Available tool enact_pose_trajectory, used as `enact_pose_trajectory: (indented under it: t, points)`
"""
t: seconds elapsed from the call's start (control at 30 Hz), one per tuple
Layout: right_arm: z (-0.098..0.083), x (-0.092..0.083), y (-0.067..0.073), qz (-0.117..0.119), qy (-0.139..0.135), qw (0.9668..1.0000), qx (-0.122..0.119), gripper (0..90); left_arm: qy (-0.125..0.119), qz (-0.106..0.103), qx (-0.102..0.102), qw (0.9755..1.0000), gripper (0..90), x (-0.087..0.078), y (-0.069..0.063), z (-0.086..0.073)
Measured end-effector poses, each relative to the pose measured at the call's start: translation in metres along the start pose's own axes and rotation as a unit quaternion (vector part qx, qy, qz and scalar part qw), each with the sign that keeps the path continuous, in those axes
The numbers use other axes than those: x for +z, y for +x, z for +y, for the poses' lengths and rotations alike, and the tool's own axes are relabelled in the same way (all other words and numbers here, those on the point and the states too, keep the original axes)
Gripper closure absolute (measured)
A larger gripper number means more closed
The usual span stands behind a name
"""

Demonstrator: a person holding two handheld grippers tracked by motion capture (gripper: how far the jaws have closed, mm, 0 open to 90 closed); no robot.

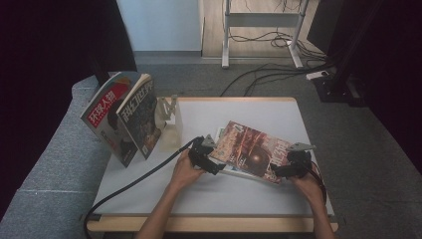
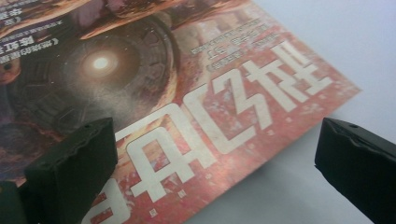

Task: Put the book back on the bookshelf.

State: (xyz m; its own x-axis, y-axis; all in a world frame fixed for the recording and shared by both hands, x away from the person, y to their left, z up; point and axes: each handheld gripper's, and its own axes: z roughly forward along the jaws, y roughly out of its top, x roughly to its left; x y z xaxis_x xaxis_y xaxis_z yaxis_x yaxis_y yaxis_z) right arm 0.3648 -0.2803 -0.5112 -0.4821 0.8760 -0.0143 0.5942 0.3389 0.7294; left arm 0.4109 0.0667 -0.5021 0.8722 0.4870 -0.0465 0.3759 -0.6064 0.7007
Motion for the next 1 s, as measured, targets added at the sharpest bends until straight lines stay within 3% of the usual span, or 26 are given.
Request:
enact_pose_trajectory:
  t: [0.13,0.2,0.6,0.8,1.0]
  points:
    - [-0.001,0.005,0.002,0.024,-0.003,0.9997,0.002,0.0,-0.001,-0.008,-0.008,0.9999,0.0,0.008,0.002,-0.003]
    - [-0.001,0.005,0.003,0.022,-0.004,0.9997,0.005,0.0,0.0,-0.01,-0.009,0.9999,0.0,0.011,0.001,-0.005]
    - [-0.001,0.007,0.005,0.022,-0.007,0.9997,0.011,0.0,0.014,0.011,0.003,0.9998,0.0,0.01,-0.007,-0.006]
    - [0.002,0.009,0.009,0.026,-0.004,0.9996,0.005,0.0,0.029,0.035,0.013,0.9989,0.0,0.005,-0.017,-0.011]
    - [0.007,0.013,0.013,0.029,0.0,0.9996,-0.004,0.0,0.013,0.016,-0.01,0.9997,0.0,-0.007,-0.021,-0.024]
